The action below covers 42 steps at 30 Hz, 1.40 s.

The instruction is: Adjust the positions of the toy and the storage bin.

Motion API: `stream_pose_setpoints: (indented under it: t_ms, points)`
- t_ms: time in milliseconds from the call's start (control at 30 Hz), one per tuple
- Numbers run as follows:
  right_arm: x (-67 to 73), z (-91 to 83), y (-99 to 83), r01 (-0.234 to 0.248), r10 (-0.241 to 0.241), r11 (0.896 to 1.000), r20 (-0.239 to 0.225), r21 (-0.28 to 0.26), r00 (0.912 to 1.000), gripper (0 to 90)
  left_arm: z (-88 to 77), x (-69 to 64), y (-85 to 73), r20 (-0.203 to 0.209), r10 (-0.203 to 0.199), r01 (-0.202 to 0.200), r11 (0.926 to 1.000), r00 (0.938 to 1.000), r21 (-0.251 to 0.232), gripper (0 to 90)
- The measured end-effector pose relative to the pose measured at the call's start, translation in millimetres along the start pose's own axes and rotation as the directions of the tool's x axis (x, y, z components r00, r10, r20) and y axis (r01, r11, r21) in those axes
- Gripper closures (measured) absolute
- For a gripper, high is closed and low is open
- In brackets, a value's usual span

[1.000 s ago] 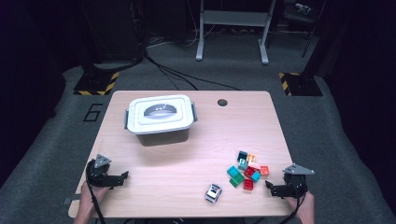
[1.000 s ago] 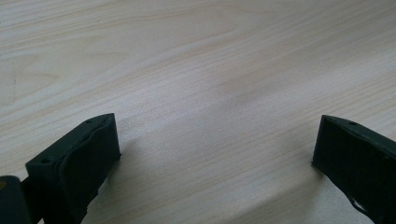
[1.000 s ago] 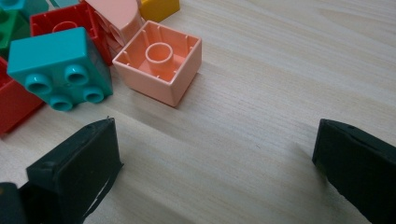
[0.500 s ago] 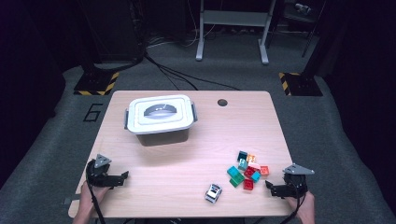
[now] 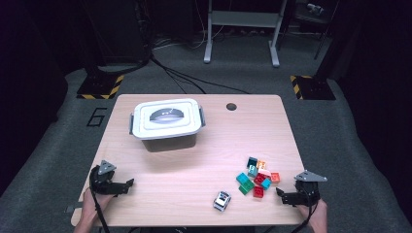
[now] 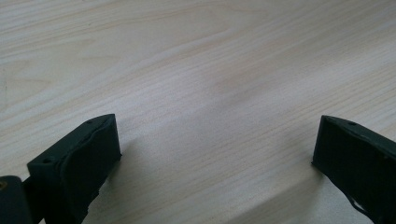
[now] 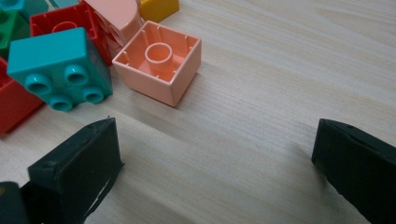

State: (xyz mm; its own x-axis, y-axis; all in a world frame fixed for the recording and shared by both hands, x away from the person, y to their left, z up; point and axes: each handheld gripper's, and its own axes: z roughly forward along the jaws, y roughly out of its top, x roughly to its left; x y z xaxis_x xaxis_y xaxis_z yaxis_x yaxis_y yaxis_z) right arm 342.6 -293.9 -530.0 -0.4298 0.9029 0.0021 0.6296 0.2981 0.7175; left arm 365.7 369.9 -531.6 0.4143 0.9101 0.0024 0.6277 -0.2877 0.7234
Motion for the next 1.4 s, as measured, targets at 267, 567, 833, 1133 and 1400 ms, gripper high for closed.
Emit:
stream_pose_setpoints:
  t_ms: [267,567,833,1133,1400]
  points:
    - [-0.3,0.0,0.1,0.000,0.000,1.000,-0.001,0.000,1.0000,0.3,-10.8,4.6,16.0,0.032,0.014,-0.012,0.9992,0.9994,-0.038,2.6]
    - [-0.4,-0.2,0.1,-0.004,0.004,1.000,0.004,0.001,1.0000,0.4,-26.9,6.7,59.3,0.076,0.061,-0.053,0.9939,0.9953,-0.097,1.6]
    - [-0.8,-0.1,0.1,-0.004,0.004,1.000,0.003,0.000,1.0000,0.6,-35.1,4.6,95.7,0.115,0.119,-0.101,0.9841,0.9863,-0.146,0.6]
    - [-0.7,0.3,0.5,-0.012,0.012,1.000,0.004,0.002,0.9999,0.3,-38.8,-1.2,137.3,0.115,0.158,-0.131,0.9684,0.9808,-0.212,0.0]
    - [-1.0,0.4,0.6,-0.011,0.011,1.000,0.002,0.002,0.9999,0.3,-26.6,-7.5,174.4,0.131,0.221,-0.192,0.9608,0.9665,-0.199,0.0]
